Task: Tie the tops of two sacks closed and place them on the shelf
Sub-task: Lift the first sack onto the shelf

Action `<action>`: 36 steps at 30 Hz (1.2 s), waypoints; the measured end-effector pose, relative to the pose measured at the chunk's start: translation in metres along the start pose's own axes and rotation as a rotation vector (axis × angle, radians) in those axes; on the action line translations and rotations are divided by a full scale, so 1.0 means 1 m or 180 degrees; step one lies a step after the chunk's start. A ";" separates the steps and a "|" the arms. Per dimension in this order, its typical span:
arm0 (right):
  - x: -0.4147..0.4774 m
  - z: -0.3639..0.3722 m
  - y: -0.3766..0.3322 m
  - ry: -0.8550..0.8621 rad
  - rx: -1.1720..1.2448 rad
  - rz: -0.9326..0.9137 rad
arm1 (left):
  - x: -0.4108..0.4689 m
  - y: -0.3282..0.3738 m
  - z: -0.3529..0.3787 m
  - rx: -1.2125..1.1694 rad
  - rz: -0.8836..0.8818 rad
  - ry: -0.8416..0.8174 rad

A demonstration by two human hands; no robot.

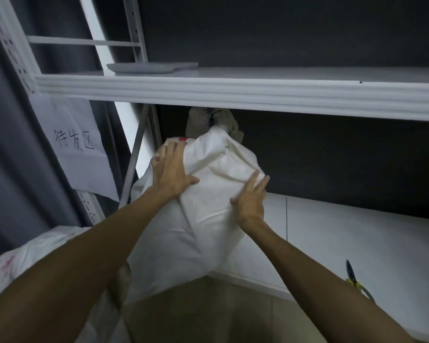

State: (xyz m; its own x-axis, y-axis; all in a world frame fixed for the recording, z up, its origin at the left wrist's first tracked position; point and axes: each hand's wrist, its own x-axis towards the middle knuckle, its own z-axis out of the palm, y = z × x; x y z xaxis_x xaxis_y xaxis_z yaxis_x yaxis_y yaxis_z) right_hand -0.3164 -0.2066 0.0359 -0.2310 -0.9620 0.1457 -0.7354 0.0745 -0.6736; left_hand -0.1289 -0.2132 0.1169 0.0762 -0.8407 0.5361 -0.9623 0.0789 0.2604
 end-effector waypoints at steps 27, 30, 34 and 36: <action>0.109 0.169 -0.071 -0.1321 0.1221 -0.0117 | 0.020 -0.124 0.048 -0.0228 -0.1314 -0.0008; 0.101 0.171 -0.067 -0.1484 0.1418 0.0015 | 0.023 -0.123 0.055 -0.0265 -0.1155 0.0033; 0.061 0.168 -0.039 -0.1879 0.1321 -0.0021 | 0.024 -0.125 0.061 -0.0384 -0.1084 0.0165; 0.040 0.178 -0.026 -0.2001 0.0604 -0.0239 | 0.021 -0.124 0.063 -0.0307 -0.1036 0.0262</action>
State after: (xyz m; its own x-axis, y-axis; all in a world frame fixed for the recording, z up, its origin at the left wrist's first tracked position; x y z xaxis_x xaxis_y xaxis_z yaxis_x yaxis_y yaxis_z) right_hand -0.1937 -0.2933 -0.0698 0.2750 -0.9372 -0.2148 -0.5966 0.0089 -0.8025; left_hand -0.0241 -0.2751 0.0451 0.3995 -0.7844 0.4745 -0.8553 -0.1326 0.5009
